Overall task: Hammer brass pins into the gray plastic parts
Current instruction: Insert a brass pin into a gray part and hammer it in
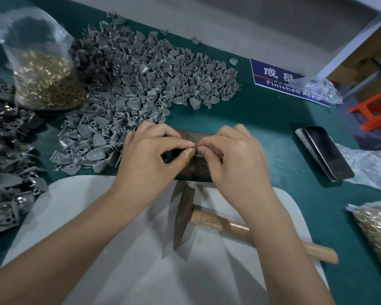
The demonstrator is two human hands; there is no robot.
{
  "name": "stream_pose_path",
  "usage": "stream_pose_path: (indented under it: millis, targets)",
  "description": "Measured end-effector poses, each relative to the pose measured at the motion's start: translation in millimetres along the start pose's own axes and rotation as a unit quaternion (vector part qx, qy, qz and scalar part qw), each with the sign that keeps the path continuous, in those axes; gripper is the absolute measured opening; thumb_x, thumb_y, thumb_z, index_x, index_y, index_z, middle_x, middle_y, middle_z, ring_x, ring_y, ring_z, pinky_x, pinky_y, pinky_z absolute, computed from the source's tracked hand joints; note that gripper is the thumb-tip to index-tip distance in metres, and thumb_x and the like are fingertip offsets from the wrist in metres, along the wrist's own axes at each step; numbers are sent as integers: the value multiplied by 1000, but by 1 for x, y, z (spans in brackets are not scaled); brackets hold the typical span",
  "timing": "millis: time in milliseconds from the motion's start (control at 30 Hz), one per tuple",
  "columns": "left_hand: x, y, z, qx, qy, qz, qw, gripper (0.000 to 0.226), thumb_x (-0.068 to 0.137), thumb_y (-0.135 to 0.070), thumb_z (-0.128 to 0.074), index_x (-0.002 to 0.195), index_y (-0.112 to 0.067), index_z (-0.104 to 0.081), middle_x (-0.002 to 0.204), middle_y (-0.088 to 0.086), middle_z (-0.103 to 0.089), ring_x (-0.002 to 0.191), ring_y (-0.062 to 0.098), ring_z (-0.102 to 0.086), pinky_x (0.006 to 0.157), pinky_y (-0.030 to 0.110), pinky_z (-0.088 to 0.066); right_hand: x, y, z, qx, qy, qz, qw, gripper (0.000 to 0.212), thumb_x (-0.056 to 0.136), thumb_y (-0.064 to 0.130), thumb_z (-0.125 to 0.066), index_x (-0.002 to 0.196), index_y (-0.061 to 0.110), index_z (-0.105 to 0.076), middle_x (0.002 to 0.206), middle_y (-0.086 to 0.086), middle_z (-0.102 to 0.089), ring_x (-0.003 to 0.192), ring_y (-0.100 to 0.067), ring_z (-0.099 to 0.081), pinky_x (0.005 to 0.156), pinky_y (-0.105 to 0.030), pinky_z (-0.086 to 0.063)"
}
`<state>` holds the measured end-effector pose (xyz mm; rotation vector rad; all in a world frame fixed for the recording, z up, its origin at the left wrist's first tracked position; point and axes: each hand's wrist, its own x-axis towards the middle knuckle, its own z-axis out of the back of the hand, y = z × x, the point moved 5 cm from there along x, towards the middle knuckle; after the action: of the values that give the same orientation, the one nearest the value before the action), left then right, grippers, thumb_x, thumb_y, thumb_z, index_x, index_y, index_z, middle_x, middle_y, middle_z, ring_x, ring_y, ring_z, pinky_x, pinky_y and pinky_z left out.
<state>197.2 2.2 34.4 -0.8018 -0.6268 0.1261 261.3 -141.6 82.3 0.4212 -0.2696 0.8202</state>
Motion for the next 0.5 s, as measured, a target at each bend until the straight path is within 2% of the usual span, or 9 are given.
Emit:
stream_pose_path:
  millis: [100,200,333,500]
  targets:
    - [0,-2,0,11,7,1,1000,13,90,-45,-69,99,-40,-77,93,-19,-63,99,11,-52,89,42,-39,-4,-8,-5,60,-5,-40,997,14,94,20,-69,86,29,-77,69,14,-41,77,-19,-45,67,-40,-43]
    - [-1,-3,0,16,9,-2,1000,13,91,-47,-68,101,-42,-75,95,-20,-62,100,9,-51,88,38,-37,-11,-12,-9,117,-21,-74,990,17,94,19,-70,83,30,-77,66,15,-41,75,-19,-45,69,-41,-44]
    - [-1,-3,0,10,9,-2,1000,14,91,-49,-68,101,-44,-74,95,-20,-63,99,8,-51,88,34,-33,-10,-13,-9,104,-25,-85,991,17,93,23,-70,80,32,-74,64,15,-41,74,-17,-45,68,-40,-45]
    - [-1,-1,-1,7,10,5,1000,11,91,-46,-70,100,-44,-74,95,-21,-63,100,8,-51,89,35,-34,-13,-18,-11,90,-1,-114,989,11,95,36,-65,87,39,-72,67,11,-49,79,-14,-49,67,-37,-47]
